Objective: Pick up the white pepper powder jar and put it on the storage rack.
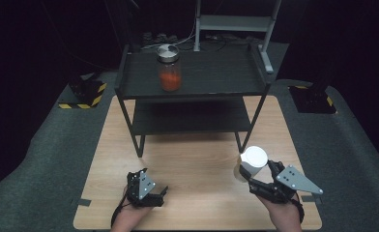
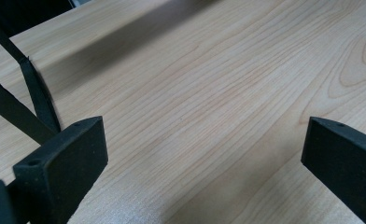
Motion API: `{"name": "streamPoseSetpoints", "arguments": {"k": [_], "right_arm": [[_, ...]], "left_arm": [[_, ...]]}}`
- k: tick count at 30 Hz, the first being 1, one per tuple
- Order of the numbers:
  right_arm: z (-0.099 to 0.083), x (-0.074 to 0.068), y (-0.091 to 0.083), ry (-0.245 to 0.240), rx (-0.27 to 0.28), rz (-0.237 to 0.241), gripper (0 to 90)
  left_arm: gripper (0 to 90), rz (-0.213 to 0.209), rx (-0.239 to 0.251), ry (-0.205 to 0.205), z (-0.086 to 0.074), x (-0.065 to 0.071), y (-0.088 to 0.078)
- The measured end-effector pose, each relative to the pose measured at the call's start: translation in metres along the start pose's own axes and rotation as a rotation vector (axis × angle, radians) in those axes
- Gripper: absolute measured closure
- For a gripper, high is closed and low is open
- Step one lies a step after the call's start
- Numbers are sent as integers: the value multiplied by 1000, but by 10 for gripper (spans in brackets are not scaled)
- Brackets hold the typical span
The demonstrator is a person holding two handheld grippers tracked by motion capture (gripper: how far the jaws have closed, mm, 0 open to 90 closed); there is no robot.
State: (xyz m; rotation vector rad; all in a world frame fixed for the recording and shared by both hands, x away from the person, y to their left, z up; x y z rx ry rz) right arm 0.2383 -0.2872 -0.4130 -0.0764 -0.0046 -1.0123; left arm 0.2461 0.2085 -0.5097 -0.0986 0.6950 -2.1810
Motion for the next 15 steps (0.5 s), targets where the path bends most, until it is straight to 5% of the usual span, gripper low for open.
{"name": "streamPoseSetpoints", "arguments": {"k": [15], "right_arm": [[44,-2,19,-26,30,-5,304]], "left_arm": [[6,-5,6,-2,-1,-1,-1]]}}
Point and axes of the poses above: each handheld gripper's, and its own axes: y roughly forward along the jaws, z roughly out of its top, x roughly to its right, the point moved 6 cm from there along y, roughly forward along the jaws, and after that the axes turned 9 degrees about -z, right-handed, at the moved point
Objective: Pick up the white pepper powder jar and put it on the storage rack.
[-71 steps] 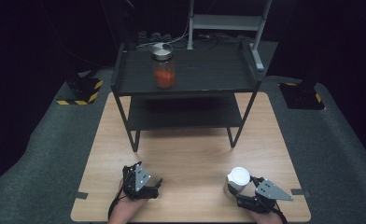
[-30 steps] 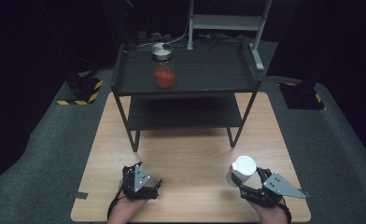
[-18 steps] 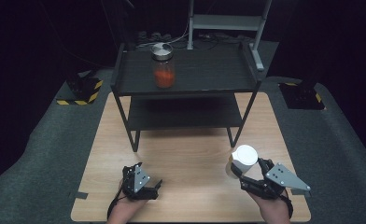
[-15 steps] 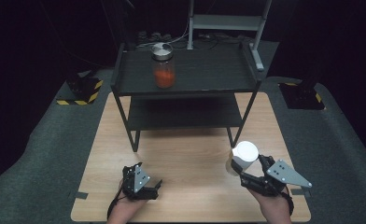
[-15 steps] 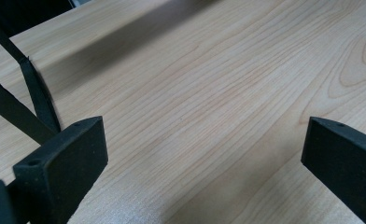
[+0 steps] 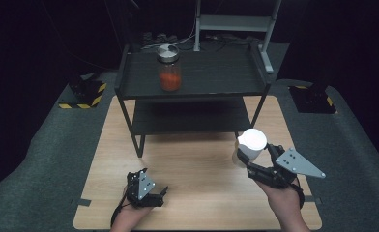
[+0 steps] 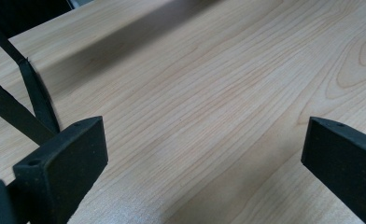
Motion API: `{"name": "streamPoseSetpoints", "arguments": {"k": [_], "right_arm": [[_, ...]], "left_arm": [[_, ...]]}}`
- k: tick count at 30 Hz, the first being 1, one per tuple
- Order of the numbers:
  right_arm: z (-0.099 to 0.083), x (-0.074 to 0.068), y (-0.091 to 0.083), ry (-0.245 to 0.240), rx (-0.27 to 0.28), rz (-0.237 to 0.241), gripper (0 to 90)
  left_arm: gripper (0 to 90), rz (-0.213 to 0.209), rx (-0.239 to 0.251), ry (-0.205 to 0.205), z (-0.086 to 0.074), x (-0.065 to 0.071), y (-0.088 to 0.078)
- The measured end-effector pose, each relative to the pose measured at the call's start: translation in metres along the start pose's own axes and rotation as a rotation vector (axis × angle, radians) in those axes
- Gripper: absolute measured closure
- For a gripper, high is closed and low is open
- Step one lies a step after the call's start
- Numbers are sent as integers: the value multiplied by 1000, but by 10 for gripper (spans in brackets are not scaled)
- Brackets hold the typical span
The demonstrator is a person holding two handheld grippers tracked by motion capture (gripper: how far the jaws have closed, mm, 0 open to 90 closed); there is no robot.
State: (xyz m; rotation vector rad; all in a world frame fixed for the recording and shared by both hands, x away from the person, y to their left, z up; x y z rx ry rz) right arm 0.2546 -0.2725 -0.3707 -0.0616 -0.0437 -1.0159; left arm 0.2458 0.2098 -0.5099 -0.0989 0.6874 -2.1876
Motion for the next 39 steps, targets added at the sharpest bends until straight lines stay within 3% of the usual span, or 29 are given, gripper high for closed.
{"name": "streamPoseSetpoints", "arguments": {"k": [14,30,39], "right_arm": [[36,-5,19,-16,26,-3,304],[74,-10,45,-3,77,6,303],[93,-16,61,5,112,-10,304]], "left_arm": [[6,7,4,-3,-1,1,-1],[8,31,32,-48,-9,-6,-10],[8,31,30,-37,-9,-5,-10]]}}
Point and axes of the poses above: each handheld gripper's, and its own axes: y roughly forward along the jaws, z roughly out of its top, x roughly to its right, the point moved 6 cm from there along y, roughly forward along the jaws, and after that the axes turned 9 degrees about -z, right-handed, at the moved point
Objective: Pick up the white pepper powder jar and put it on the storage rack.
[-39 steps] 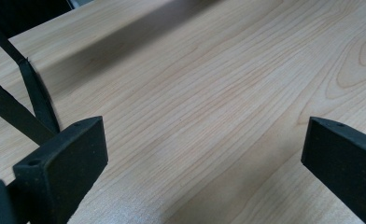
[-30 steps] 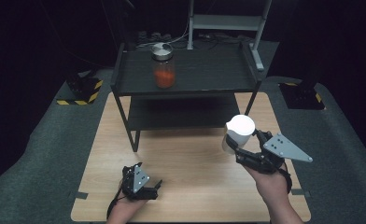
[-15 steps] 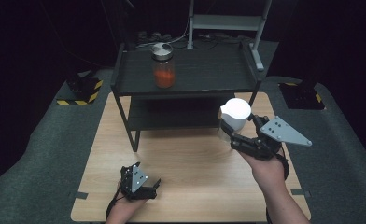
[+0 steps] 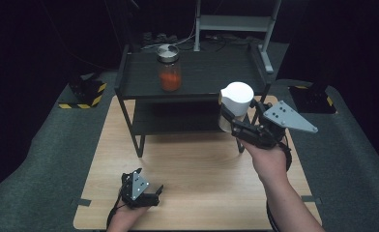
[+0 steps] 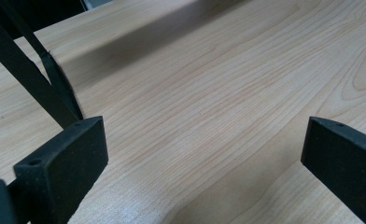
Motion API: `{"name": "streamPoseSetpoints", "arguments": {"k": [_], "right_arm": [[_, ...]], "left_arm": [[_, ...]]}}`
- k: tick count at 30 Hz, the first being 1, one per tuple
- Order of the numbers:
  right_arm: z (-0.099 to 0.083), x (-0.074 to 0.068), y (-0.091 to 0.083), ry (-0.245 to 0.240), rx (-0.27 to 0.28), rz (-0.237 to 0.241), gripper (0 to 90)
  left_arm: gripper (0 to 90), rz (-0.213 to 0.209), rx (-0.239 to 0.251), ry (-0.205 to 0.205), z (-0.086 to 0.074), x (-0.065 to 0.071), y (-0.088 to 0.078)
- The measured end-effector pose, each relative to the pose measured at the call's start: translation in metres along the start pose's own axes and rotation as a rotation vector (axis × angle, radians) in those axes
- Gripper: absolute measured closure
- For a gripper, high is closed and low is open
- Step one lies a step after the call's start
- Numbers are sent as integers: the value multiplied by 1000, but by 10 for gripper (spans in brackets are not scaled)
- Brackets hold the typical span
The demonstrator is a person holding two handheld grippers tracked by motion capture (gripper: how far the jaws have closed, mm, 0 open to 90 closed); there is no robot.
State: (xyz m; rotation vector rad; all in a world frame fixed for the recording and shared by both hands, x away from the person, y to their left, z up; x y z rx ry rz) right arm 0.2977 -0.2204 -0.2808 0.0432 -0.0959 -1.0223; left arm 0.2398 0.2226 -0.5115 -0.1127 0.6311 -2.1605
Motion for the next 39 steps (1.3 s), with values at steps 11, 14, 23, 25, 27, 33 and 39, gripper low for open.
{"name": "streamPoseSetpoints", "arguments": {"k": [11,14,23,25,27,33,39], "right_arm": [[27,-1,24,11,19,-36,303],[30,1,30,16,19,-46,303],[36,5,45,20,22,-69,303],[36,6,48,23,24,-74,303],[37,7,50,23,24,-75,303],[40,6,60,15,29,-88,304],[44,4,71,1,22,-99,303]], "left_arm": [[8,2,0,14,-1,2,-2],[8,3,3,18,-2,2,-2],[8,4,8,8,-2,1,-3],[8,5,9,9,-3,1,-3],[8,10,8,9,-2,2,-3],[8,11,14,7,-3,2,-3],[8,6,17,-1,-3,1,-4]]}}
Point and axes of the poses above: each handheld gripper's, and its own axes: y roughly forward along the jaws, z roughly out of its top, x roughly to its right, the point moved 6 cm from there along y, roughly forward along the jaws, and after that the axes turned 9 degrees about -z, right-handed, at the moved point
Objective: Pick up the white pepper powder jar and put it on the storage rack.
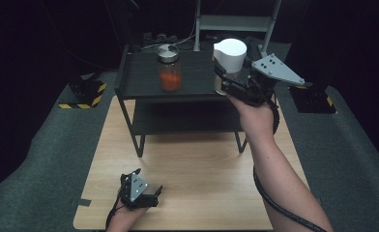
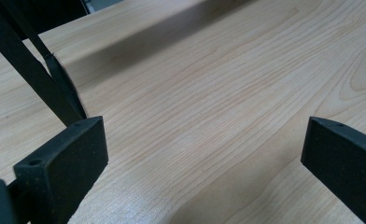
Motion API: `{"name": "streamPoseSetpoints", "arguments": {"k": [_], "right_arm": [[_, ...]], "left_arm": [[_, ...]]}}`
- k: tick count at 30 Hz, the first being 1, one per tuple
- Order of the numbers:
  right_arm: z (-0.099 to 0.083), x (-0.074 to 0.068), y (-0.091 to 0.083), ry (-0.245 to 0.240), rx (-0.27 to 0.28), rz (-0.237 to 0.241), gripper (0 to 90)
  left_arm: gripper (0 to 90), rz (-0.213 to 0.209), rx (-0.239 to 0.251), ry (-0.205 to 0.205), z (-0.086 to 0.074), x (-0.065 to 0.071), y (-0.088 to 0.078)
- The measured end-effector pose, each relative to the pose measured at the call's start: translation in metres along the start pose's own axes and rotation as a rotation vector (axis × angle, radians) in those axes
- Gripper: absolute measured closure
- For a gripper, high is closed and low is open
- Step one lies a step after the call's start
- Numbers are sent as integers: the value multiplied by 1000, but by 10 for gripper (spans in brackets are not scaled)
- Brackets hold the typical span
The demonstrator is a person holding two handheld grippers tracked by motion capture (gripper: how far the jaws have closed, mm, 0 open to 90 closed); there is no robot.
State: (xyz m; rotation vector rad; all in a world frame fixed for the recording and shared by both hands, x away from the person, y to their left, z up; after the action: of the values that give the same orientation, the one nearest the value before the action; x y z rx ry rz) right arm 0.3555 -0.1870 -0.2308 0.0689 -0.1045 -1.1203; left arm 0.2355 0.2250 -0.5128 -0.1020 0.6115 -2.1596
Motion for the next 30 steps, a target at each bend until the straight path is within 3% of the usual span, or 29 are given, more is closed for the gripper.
{"name": "streamPoseSetpoints", "arguments": {"k": [15,30], "right_arm": [[-3,-1,34,19,-41,-20,303],[-6,-2,43,14,-57,-23,303]], "left_arm": [[8,-3,0,7,0,0,0],[8,-6,1,6,0,0,0]]}}
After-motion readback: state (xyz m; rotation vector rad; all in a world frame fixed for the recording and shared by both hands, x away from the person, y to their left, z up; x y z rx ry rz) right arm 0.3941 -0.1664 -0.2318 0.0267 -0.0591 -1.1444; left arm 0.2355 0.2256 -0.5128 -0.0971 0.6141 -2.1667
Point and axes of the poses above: each handheld gripper's, and its own axes: y roughly forward along the jaws, z roughly out of its top, x roughly to its right, the point moved 6 cm from there along y, roughly forward along the jaws, and after that the axes turned 9 degrees about -z, right-handed, at the moved point
